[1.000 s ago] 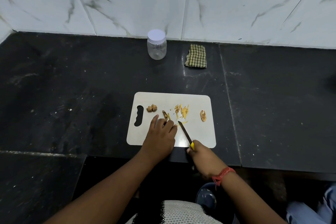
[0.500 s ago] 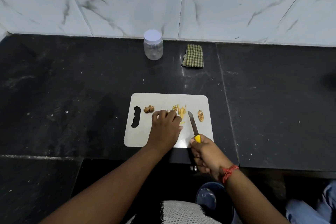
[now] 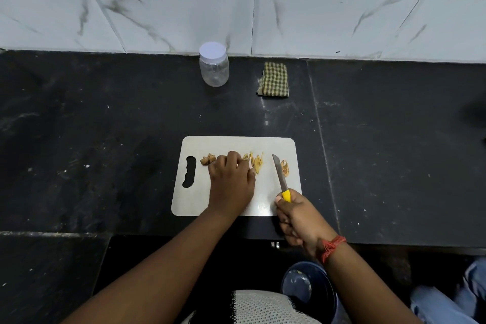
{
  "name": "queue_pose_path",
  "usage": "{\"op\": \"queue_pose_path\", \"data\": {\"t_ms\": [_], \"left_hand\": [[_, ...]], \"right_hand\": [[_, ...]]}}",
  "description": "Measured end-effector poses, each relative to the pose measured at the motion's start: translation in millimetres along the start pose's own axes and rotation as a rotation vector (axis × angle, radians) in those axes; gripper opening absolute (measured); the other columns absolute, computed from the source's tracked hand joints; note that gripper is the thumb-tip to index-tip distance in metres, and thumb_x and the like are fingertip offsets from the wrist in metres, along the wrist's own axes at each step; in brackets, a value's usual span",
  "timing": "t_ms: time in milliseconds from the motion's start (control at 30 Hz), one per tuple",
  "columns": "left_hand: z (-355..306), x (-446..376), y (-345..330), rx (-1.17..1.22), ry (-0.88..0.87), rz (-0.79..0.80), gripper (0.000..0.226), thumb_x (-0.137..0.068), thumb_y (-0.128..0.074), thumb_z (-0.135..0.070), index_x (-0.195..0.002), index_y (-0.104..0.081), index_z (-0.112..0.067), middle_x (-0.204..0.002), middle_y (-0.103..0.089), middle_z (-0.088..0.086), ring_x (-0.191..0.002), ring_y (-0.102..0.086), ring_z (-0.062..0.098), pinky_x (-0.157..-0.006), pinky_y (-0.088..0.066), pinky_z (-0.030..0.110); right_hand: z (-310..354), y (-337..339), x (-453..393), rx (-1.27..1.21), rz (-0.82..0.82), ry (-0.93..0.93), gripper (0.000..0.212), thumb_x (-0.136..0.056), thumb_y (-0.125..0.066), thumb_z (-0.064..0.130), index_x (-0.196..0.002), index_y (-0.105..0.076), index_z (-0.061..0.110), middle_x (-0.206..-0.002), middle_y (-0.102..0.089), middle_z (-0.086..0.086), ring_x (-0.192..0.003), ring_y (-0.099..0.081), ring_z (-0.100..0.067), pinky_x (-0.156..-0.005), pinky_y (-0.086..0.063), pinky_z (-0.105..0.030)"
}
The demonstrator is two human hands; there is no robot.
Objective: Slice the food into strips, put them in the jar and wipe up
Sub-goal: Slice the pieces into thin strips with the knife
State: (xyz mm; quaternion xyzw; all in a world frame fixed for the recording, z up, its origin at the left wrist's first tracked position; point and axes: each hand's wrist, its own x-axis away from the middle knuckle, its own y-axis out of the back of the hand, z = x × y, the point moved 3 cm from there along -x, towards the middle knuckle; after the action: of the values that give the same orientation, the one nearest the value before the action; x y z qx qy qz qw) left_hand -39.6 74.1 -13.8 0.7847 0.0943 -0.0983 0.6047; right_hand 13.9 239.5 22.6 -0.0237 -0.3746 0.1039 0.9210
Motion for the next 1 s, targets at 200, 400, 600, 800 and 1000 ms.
{"op": "queue_pose_path", "data": {"t_ms": [200,400,600,800,1000], "left_hand": [[24.8,29.9,5.2,0.085,-0.142,0.003,0.011,-0.084,-0.063,-0.03,-0.087,-0.063,-0.02,-0.108,-0.052,-0.001,-0.1,-0.046,0.023,-0.095,-0.036,0.046],[17.9,27.1,-0.6,0.051,-0.135,0.062,0.018,-0.085,-0.063,-0.037,-0.088,-0.068,-0.02,-0.113,-0.055,0.001,-0.104,-0.049,0.023,-0.096,-0.039,0.048],[14.5,23.7,-0.5,0.122,-0.069,0.054,0.015,-0.086,-0.064,-0.036,-0.089,-0.066,-0.021,-0.111,-0.055,-0.001,-0.105,-0.046,0.021,-0.097,-0.035,0.045],[19.8,31.9,1.5,0.084,-0.167,0.057,0.021,-0.089,-0.057,-0.041,-0.091,-0.065,-0.022,-0.11,-0.054,-0.002,-0.103,-0.047,0.023,-0.098,-0.036,0.046],[3.0,21.1,-5.3,0.012,-0.092,0.078,0.021,-0.085,-0.066,-0.041,-0.09,-0.067,-0.02,-0.112,-0.055,0.001,-0.105,-0.048,0.023,-0.095,-0.038,0.045]], "right_hand": [[3.5,0.3,-5.8,0.015,-0.004,0.007,0.02,-0.103,-0.044,0.024,-0.084,-0.041,0.017,-0.056,-0.037,0.0,-0.035,-0.025,-0.009,-0.038,-0.02,-0.013],[4.5,-4.1,-9.4,0.024,0.007,0.007,0.02,-0.103,-0.043,0.022,-0.083,-0.043,0.019,-0.057,-0.037,0.0,-0.035,-0.025,-0.009,-0.039,-0.02,-0.012],[6.4,-2.5,-8.1,0.033,-0.001,0.018,0.021,-0.103,-0.043,0.021,-0.082,-0.043,0.018,-0.056,-0.038,0.0,-0.035,-0.025,-0.01,-0.039,-0.019,-0.012],[5.5,0.4,-9.0,0.025,-0.013,0.02,0.019,-0.103,-0.043,0.022,-0.085,-0.043,0.017,-0.056,-0.038,0.0,-0.035,-0.025,-0.01,-0.038,-0.019,-0.012],[7.7,-7.1,-9.0,0.046,-0.004,0.024,0.019,-0.103,-0.043,0.023,-0.085,-0.044,0.018,-0.056,-0.038,0.0,-0.036,-0.025,-0.01,-0.038,-0.019,-0.013]]}}
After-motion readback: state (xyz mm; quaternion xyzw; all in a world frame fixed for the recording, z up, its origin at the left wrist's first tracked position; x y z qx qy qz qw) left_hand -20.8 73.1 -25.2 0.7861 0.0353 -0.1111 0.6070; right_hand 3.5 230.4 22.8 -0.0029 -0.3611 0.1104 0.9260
